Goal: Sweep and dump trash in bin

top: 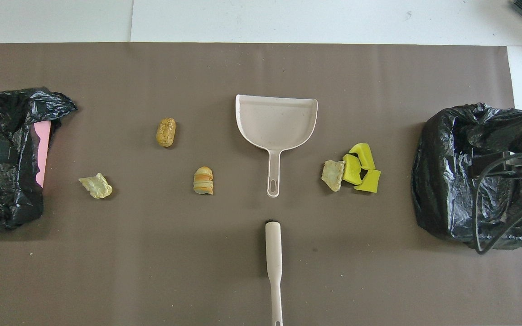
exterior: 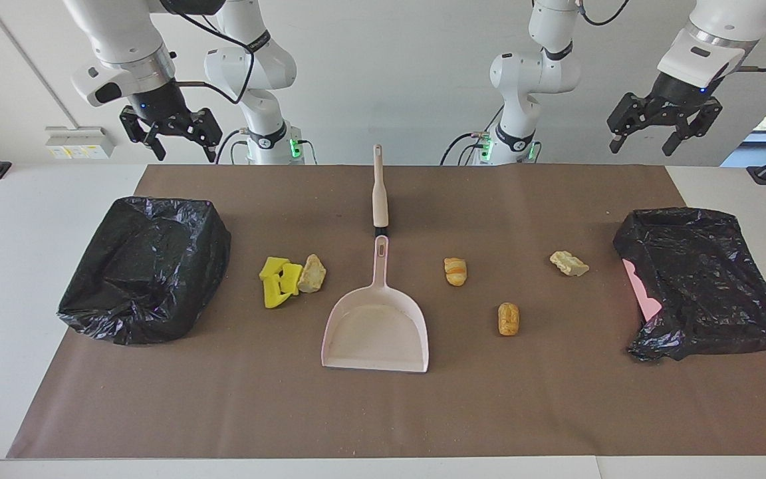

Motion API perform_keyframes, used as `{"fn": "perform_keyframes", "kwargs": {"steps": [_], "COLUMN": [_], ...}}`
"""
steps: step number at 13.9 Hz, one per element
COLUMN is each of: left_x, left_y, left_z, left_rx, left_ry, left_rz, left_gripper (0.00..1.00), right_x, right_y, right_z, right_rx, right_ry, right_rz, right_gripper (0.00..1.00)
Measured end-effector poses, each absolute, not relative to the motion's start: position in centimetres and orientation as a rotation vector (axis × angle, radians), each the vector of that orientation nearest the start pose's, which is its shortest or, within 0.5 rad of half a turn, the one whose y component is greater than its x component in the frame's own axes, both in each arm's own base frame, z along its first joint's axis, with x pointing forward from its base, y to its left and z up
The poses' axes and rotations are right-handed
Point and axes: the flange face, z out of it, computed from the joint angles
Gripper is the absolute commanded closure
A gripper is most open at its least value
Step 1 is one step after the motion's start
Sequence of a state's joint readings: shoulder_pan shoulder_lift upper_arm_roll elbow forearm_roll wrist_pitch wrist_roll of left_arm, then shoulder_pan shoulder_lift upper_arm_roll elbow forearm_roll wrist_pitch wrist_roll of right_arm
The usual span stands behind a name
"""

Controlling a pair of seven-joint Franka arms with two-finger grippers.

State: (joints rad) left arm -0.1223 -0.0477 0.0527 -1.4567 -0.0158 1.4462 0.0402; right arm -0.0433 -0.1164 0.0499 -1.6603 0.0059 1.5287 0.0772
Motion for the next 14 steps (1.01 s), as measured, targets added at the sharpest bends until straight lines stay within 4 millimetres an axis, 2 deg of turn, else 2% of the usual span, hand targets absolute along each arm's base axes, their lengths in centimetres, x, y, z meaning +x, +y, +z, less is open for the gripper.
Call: {"fn": "perform_keyframes", "kwargs": {"steps": [4,14], "left_x": [52.36,52.35], "left_y": [-3.74,-3.62], "left_z": [69.22,69.27], "left_rx": [-3.154,-3.153], "left_ry": [0.177,0.173], "left_rz": [-0.058,-0.060], "left_gripper": [0.00,0.00], "right_x": [51.33,51.31], "right_y": [-0.06,-0.18], "right_z": [64.08,64.09], "right_rx": [-3.139,-3.139], "right_ry": [0.126,0.130], "right_rz": [0.024,0.024], "right_gripper": [0.00,0.00]}}
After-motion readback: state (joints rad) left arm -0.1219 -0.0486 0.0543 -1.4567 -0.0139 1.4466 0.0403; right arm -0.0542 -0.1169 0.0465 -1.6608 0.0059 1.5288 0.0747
